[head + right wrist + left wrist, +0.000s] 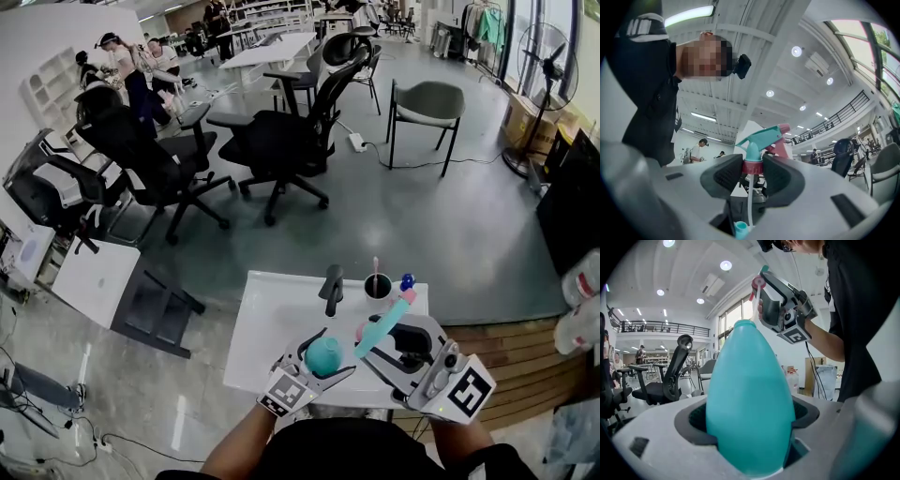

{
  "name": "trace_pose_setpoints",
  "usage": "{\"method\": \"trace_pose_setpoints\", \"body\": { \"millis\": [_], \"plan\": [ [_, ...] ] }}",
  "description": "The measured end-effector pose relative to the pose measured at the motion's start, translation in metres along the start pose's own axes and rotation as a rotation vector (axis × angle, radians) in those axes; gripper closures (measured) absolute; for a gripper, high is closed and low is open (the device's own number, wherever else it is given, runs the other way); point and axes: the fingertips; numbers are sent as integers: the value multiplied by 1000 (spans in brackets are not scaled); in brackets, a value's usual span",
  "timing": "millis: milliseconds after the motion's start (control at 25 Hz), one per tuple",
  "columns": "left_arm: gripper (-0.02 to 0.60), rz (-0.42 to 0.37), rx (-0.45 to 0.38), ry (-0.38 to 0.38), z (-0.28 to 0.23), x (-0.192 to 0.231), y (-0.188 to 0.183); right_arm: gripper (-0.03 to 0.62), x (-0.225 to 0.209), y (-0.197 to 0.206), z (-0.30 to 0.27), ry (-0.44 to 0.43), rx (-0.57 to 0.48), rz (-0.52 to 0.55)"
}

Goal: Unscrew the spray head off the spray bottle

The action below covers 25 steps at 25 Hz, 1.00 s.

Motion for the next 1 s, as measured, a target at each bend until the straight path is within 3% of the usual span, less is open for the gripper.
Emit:
{"method": "trace_pose_setpoints", "body": {
  "millis": [400, 1000],
  "plan": [
    [133, 57, 53, -34, -3, 13, 35, 453, -23, -15, 13, 93, -38, 108],
    [133, 19, -53, -154, 20, 49, -20, 453, -29, 37, 21, 166, 101, 70]
  ]
}}
Point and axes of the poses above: the fingertips, and each gripper's own axes: z backward along the fingers, x to its left, y out of its underside, and after that the axes turned 6 degrees about x, right-handed
